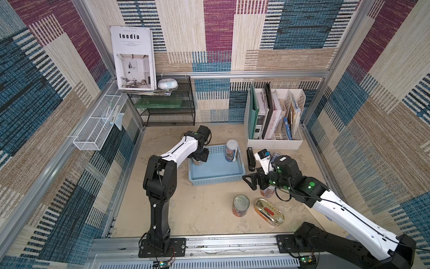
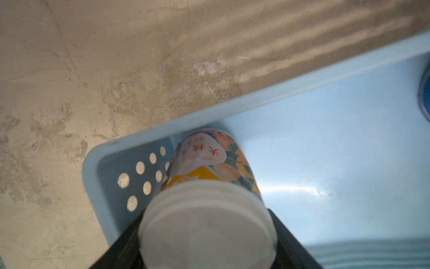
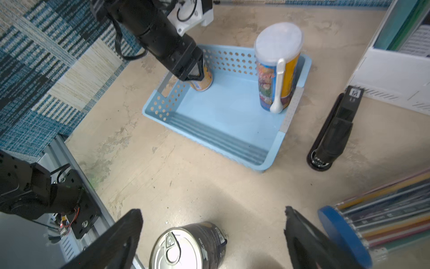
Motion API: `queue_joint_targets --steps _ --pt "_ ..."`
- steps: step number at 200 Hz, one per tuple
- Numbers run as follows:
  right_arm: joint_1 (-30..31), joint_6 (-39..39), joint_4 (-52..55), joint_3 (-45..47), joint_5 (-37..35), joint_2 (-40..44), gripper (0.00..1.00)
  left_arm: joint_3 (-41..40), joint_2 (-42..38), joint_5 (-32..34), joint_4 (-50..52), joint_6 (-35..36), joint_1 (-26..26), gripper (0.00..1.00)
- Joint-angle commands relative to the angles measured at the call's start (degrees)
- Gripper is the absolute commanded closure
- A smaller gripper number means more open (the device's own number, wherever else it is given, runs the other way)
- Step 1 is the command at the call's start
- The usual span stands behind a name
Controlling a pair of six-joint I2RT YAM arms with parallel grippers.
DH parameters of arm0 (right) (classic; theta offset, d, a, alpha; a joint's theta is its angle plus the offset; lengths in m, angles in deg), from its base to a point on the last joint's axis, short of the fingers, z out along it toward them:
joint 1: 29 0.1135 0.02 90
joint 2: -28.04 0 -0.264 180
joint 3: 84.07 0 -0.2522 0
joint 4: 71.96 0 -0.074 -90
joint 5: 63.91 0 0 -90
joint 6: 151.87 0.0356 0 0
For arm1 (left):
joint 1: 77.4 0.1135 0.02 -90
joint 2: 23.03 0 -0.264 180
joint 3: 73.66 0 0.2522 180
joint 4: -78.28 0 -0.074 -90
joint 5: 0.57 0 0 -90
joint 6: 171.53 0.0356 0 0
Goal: Put the canned food in the basket
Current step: Place the canned food in the basket.
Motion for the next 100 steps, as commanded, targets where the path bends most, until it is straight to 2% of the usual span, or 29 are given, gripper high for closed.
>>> queue_joint_targets --steps 1,43,63,73,100 --pt "1.47 0.38 3.01 1.40 0.32 -0.45 0.01 -0.27 -0.29 2.09 -2.15 -1.02 0.45 0.40" --pt "5.15 2.88 5.62 4.13 -0.84 -1.48 0.01 -0.29 0.04 1.73 -2.38 -1.44 0.86 0.18" --pt "7.37 3.97 6.89 4.29 -1.08 -2.16 0.01 -0.49 -0.61 1.21 -2.52 -1.62 0.88 0.11" --pt "8.56 4.79 6.64 4.65 -0.83 -2.01 0.01 -0.61 -1.14 0.45 -2.84 -1.88 0.84 0.01" --pt "12.19 6.60 6.19 5.54 -1.70 -2.42 0.01 -1.05 -3.05 -2.21 -3.19 -2.84 0.67 0.01"
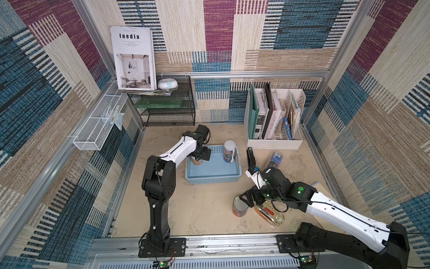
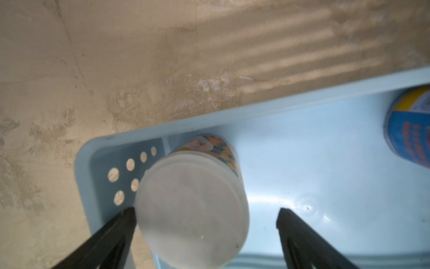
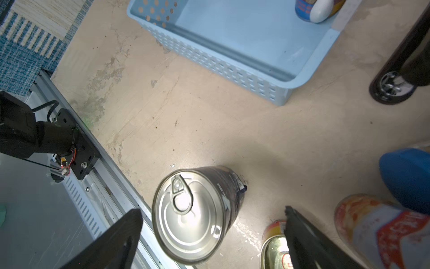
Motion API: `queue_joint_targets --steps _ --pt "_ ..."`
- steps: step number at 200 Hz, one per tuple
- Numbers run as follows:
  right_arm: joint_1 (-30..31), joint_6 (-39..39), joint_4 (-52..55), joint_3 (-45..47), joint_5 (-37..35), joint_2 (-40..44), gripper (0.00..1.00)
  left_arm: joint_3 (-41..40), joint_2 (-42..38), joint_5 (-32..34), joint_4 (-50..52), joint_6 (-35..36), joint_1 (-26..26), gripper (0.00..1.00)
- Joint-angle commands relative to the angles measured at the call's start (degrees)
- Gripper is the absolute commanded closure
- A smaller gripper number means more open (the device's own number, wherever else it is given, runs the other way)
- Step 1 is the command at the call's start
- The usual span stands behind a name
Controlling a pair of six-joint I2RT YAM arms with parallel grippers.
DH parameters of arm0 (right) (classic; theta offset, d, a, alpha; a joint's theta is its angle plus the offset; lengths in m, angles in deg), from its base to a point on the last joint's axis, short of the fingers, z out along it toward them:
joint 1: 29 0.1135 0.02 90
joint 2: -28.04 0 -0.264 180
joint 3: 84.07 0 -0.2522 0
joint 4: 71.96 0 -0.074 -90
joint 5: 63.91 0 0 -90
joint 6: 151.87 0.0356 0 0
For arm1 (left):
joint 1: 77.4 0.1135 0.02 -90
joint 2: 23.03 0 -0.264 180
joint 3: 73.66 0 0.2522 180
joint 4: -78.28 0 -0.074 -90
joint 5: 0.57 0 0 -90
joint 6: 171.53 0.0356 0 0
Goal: Put the canned food in the basket
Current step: Place the canned food in the basket, then pick up the canned food from the center of the board.
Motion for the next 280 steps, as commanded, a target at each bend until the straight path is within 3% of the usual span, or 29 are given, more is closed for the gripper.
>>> queue_joint_targets --steps 1,107,204,260,280 --pt "2.61 2.48 0.67 0.50 -1.24 -0.44 0.01 -0.25 -1.75 -1.75 -0.28 -1.22 -0.12 0.01" --pt "8.01 4.03 0.11 1.02 -5.83 -5.59 0.01 -1.72 -12.00 -5.65 2.34 -2.35 -5.41 0.01" --pt "9.16 3.42 -2.49 0.68 -4.75 -10.53 0.01 -7.36 -20.95 -8.33 3.35 -3.12 -5.70 0.01" --pt "9.36 3.00 -1.35 -1.23 -9.24 -16.13 0.00 -10.19 -22.79 -8.72 3.26 -3.59 -5.70 0.01" --pt "9.35 2.63 -1.19 -1.62 -11.28 -18.20 0.05 -11.96 -23.97 -8.80 3.38 -3.63 -5.75 0.01"
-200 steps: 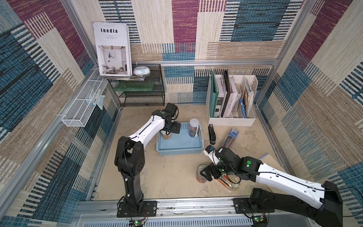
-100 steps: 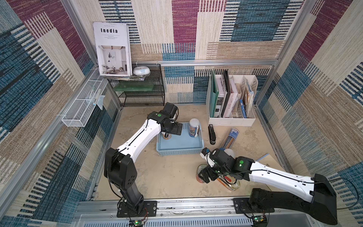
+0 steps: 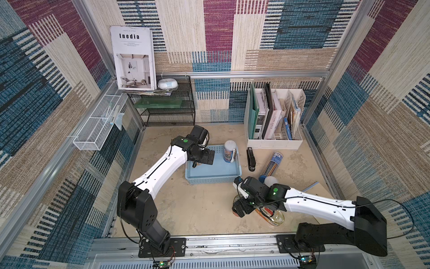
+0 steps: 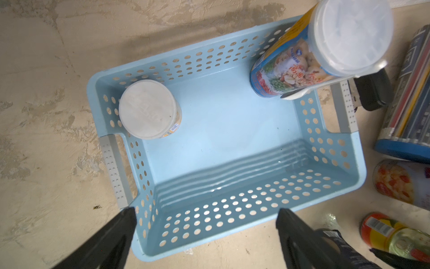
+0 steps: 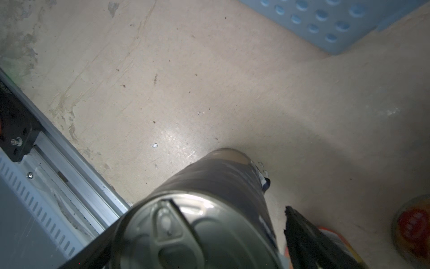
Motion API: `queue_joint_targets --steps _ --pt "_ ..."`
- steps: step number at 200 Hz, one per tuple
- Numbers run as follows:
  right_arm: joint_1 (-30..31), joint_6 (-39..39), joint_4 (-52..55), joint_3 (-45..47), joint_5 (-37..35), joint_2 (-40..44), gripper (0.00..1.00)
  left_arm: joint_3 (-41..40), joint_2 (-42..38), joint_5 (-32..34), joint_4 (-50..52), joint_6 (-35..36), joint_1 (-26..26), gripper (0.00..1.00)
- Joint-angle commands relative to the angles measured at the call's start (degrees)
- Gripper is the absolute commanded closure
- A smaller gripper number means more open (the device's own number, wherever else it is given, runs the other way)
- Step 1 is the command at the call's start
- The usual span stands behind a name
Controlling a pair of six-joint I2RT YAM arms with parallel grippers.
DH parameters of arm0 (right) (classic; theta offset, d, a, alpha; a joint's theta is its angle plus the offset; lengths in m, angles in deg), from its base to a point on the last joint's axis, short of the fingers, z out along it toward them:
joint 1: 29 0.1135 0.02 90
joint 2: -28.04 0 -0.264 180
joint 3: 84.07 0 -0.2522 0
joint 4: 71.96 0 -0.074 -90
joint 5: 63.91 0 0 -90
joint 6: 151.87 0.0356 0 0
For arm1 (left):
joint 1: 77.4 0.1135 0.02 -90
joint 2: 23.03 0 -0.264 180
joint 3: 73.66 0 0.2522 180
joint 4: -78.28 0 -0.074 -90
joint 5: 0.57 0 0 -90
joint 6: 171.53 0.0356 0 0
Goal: Put the canned food in the basket
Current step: Pick up the canned food from the center of the board.
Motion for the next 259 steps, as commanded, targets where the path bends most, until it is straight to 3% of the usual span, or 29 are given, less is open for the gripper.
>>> queue_joint_targets --steps 1,48,87,140,199,259 --pt "0.04 -0.83 0.57 -0.65 -4.08 -1.86 0.06 -1.47 -1.29 -0.44 0.53 -0.43 -0.06 0.01" --pt "0.01 -0.86 3.09 -2.25 -6.69 -2.11 0.19 -7.03 -6.66 -0.66 0.24 -1.07 -0.24 0.01" --pt "0.45 -0.63 4.43 -4.11 -7.50 -0.92 0.41 -13.16 -12.37 0.15 -0.47 -1.39 -0.83 0.01" --pt "1.18 -0.13 6.06 -8.33 -6.16 2.95 0.43 -18.77 -21.49 -0.14 0.11 -2.71 -1.19 0.01" --pt "1.33 -1.67 5.94 -15.41 -1.20 5.95 0.45 -24.55 -25.30 -2.53 1.29 -4.12 -1.32 0.01" --pt "1.22 -8.98 6.55 -28.99 -2.56 -4.70 0.45 -28.21 -30.87 -2.47 0.65 -6.08 -1.32 0.01"
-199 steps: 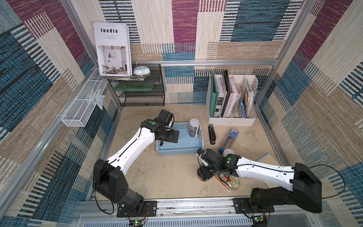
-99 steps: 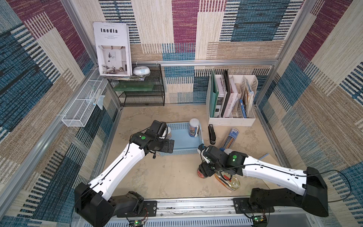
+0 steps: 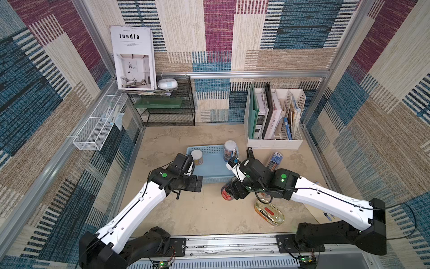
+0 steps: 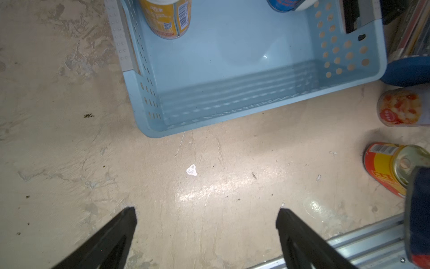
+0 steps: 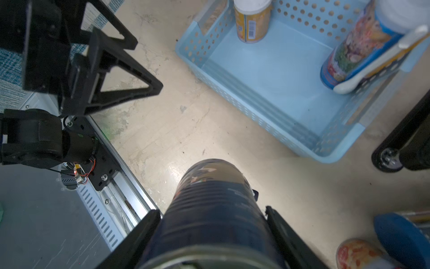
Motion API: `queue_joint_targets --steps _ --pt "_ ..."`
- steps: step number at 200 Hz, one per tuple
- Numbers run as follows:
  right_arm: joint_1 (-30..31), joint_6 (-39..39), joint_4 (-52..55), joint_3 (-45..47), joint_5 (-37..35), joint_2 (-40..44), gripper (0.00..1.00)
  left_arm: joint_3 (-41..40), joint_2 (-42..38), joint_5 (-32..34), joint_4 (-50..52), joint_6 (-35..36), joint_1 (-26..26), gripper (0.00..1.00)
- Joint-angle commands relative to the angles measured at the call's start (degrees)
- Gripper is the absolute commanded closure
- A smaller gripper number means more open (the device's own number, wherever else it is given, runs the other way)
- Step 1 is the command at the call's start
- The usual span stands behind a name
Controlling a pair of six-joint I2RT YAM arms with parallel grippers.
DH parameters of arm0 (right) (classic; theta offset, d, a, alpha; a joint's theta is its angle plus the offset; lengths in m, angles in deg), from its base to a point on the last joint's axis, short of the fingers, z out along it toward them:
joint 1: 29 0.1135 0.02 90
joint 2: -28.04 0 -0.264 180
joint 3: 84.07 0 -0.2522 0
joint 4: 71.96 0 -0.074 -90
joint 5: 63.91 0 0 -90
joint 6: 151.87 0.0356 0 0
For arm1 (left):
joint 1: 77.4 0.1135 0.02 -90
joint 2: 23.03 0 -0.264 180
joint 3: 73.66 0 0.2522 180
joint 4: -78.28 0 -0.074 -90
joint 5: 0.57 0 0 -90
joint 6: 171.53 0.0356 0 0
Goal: Put the canned food in the basket
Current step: Pick up the canned food from the center of the board, then place the canned food in the basket.
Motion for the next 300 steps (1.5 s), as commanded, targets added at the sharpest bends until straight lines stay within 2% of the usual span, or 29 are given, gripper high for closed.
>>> queue_joint_targets --steps 1,61,144,197,269,300 --pt "0.00 -4.29 -2.89 -4.45 -0.50 -3.58 0.45 -0.13 -1.49 -0.32 -0.17 -0.71 0.00 0.01" --pt "-1.08 -13.71 0.63 -21.30 -5.82 -19.76 0.45 0.14 -0.76 3.32 1.47 -0.24 0.94 0.01" --pt "-4.32 -19.66 3.19 -41.24 -1.86 -38.88 0.45 -1.95 -1.78 2.93 -0.81 -0.48 8.75 0.01" --pt "-4.97 -21.11 6.60 -55.30 1.41 -51.80 0.45 -3.20 -2.86 2.69 -0.73 0.11 10.38 0.01" --pt "-5.29 -21.55 6.35 -60.04 4.37 -59.94 0.44 -3.97 -3.76 1.99 -0.66 0.60 11.43 0.01" --pt "-5.26 -21.74 6.03 -61.27 5.48 -62.27 0.40 -4.08 -3.94 2.03 -0.76 0.63 11.51 0.01"
